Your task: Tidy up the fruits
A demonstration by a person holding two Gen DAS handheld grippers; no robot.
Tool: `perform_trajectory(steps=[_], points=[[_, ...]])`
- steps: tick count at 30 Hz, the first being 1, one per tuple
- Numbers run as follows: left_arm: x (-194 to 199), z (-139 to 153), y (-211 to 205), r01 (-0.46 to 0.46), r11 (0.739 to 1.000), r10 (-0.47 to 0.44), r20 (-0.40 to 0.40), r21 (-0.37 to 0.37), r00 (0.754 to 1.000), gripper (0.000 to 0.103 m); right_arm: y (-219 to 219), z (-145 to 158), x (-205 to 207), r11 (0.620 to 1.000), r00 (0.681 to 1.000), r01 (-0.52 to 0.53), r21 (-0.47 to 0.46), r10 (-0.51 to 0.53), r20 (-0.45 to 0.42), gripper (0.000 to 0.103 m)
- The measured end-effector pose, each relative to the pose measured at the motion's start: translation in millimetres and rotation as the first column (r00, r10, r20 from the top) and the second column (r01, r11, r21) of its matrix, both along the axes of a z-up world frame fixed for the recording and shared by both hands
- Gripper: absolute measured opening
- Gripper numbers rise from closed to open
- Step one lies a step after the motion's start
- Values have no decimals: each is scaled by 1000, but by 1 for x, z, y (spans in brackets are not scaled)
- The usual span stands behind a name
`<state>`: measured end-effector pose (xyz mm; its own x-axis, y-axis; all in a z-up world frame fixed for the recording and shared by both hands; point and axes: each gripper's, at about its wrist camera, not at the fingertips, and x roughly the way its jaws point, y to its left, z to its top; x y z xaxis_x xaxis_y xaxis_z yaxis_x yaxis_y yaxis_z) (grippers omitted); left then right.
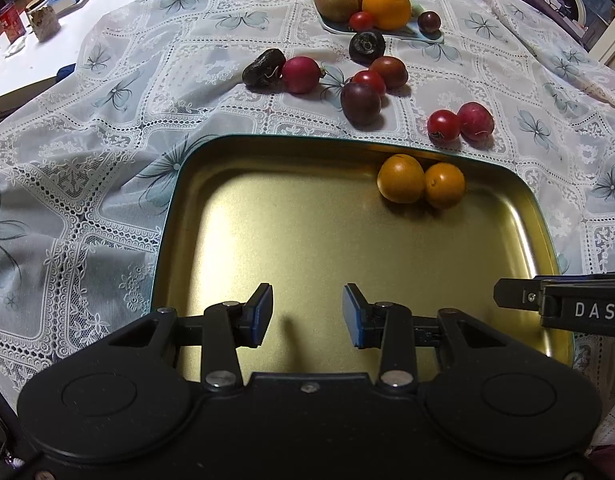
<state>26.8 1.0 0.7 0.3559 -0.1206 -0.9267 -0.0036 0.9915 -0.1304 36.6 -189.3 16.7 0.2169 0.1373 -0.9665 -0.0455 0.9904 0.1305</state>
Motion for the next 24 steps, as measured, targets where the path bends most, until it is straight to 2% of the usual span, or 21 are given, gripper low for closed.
perform_trajectory(steps=[15,24], points=[[29,17,10,-14,1000,13,44,16,999,46,-14,22,21,999,996,54,-6,-53,76,41],[54,26,13,-11,999,9,61,35,998,47,-29,23,53,992,990,123,-7,-122,75,41]])
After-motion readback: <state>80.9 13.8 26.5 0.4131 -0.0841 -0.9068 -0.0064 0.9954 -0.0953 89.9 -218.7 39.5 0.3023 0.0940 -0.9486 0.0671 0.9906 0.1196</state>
